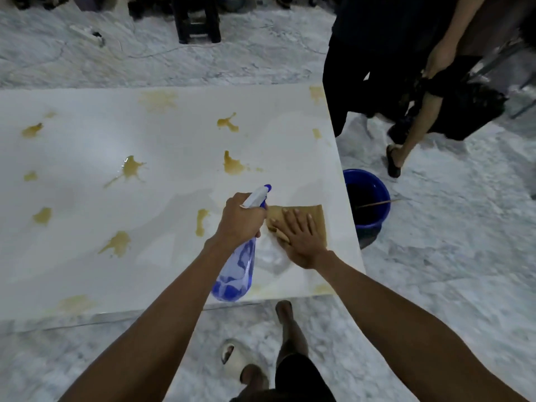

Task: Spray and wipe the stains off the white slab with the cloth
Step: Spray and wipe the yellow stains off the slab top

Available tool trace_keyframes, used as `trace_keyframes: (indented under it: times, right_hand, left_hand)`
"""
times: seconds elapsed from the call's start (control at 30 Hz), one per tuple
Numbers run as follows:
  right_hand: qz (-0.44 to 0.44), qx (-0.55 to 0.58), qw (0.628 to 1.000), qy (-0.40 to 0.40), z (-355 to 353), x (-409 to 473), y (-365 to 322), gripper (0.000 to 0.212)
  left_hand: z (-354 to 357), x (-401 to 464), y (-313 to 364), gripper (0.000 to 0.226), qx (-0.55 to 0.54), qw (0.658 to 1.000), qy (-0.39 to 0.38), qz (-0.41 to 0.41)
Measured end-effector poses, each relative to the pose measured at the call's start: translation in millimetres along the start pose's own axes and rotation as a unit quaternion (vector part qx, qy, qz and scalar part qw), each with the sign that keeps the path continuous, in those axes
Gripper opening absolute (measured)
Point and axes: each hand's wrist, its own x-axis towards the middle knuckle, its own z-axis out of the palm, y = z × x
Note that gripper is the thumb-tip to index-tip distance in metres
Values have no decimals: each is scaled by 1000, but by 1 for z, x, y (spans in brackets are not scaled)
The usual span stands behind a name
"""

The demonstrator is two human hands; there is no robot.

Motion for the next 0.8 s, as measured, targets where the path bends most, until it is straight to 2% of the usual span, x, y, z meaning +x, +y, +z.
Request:
trace_keyframes:
  times: [0.07, 0.1, 0.13, 0.2, 0.27, 0.33, 0.4, 0.47, 0.57, 0.63, 0.7, 0.73, 0.8]
  right_hand:
    - [13, 66, 997, -30, 1, -11, -7, 58]
    - [34, 155, 986, -52, -6, -9, -9, 57]
    - [56, 269, 960, -60, -19, -6, -8, 57]
    - [102, 502, 859, -12, -59, -2, -7, 47]
    - [133, 625, 768, 35, -103, 4, -7, 33]
    - [120, 662, 739, 42, -142, 31, -10, 31]
    - [115, 642, 756, 61, -171, 71, -15, 35]
    - [110, 580, 801, 100, -196, 127, -21, 38]
    - [43, 336, 928, 157, -226, 224, -16, 43]
    - [12, 143, 972, 184, -233, 294, -4, 45]
    - [11, 0, 989, 145, -226, 355, 8, 50]
    - [28, -30, 994, 99, -217, 379, 15, 55]
    - [73, -23, 997, 26, -190, 407, 25, 70]
  left_hand:
    - [-5, -13, -2, 23, 12, 1000, 1, -5]
    - [-8, -15, -1, 23, 13, 1000, 2, -3]
    - [-11, -15, 1, 24, 11, 1000, 4, 0]
    - [-20, -9, 12, 31, 3, 1000, 12, -3]
    - [-31, 6, 25, 38, -17, 999, 26, -10]
    - [-45, 29, 39, 38, -33, 999, 41, -8]
    - [-59, 54, 49, 29, -38, 998, 55, -1]
    - [-74, 80, 57, 21, -35, 997, 70, 4]
    - [-94, 121, 64, 22, -44, 995, 85, 10]
    - [-103, 145, 63, 23, -43, 995, 93, 14]
    - [-112, 166, 58, 25, -49, 994, 96, 16]
    - [-115, 174, 55, 25, -52, 994, 96, 19]
    - [-118, 185, 48, 20, -48, 994, 100, 21]
